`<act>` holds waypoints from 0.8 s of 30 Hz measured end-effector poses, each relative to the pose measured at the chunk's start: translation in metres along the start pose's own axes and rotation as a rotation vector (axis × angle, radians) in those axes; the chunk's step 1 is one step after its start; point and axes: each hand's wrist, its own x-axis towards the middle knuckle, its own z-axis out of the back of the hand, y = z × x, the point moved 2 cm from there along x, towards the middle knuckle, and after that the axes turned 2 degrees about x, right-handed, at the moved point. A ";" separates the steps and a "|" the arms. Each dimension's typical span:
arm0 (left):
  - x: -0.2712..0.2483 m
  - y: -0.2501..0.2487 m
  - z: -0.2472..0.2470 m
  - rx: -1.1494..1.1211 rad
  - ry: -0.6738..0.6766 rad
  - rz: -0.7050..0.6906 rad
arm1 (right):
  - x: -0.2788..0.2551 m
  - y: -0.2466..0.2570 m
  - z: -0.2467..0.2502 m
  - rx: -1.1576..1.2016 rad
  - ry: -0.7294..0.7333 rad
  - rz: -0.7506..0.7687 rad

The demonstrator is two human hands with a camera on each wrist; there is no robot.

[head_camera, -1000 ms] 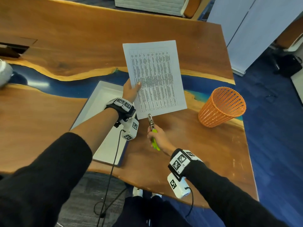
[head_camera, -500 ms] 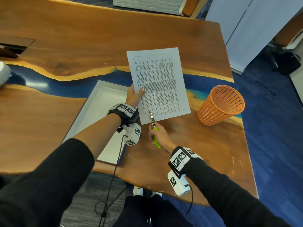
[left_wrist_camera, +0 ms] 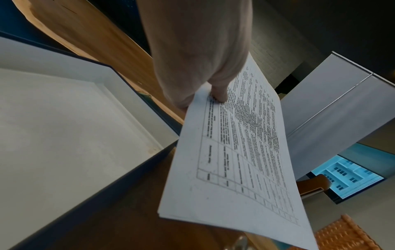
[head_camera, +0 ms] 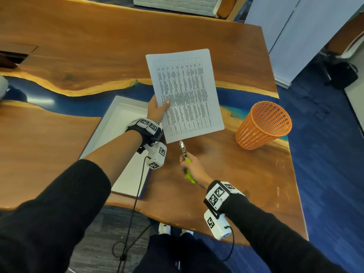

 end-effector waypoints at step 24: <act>-0.003 0.009 -0.010 -0.001 0.034 0.027 | 0.004 0.017 -0.003 -0.077 -0.013 -0.022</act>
